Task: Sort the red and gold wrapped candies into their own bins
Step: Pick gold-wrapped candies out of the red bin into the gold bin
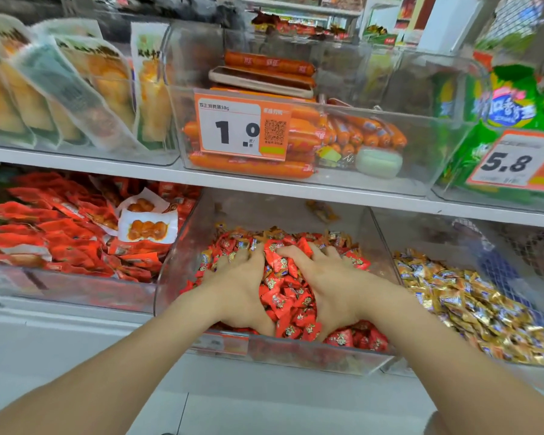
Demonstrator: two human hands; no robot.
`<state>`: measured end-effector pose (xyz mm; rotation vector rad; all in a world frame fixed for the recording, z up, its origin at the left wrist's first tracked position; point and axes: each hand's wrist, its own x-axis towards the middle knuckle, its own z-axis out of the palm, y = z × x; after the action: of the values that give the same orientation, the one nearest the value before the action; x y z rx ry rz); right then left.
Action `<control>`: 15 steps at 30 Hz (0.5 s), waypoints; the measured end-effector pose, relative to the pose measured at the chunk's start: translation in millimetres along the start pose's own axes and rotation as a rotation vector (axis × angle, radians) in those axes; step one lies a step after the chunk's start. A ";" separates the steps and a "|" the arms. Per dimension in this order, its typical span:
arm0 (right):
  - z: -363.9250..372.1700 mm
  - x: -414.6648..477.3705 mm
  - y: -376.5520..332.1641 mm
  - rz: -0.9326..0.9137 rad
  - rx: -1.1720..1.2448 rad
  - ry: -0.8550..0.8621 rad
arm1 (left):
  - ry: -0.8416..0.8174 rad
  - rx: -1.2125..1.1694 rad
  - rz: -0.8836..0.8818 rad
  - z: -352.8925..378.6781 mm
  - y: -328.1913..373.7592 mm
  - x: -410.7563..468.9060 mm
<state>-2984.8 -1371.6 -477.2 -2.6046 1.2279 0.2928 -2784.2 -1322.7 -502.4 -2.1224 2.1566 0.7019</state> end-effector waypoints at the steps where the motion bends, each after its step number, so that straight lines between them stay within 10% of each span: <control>1: 2.5 4.7 -2.7 0.003 -0.025 0.036 | 0.019 0.007 -0.007 -0.5 -3.7 1.6; 10: 7.7 26.0 -9.8 0.121 -0.142 0.293 | 0.399 0.116 0.013 -0.8 -15.3 0.0; 15: -2.9 4.8 0.5 0.092 -0.097 0.164 | 0.080 -0.001 0.063 -16.8 -27.0 -6.2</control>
<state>-2981.9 -1376.3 -475.9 -2.7045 1.4246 0.1615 -2753.2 -1321.6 -493.0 -2.1276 2.2726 0.6334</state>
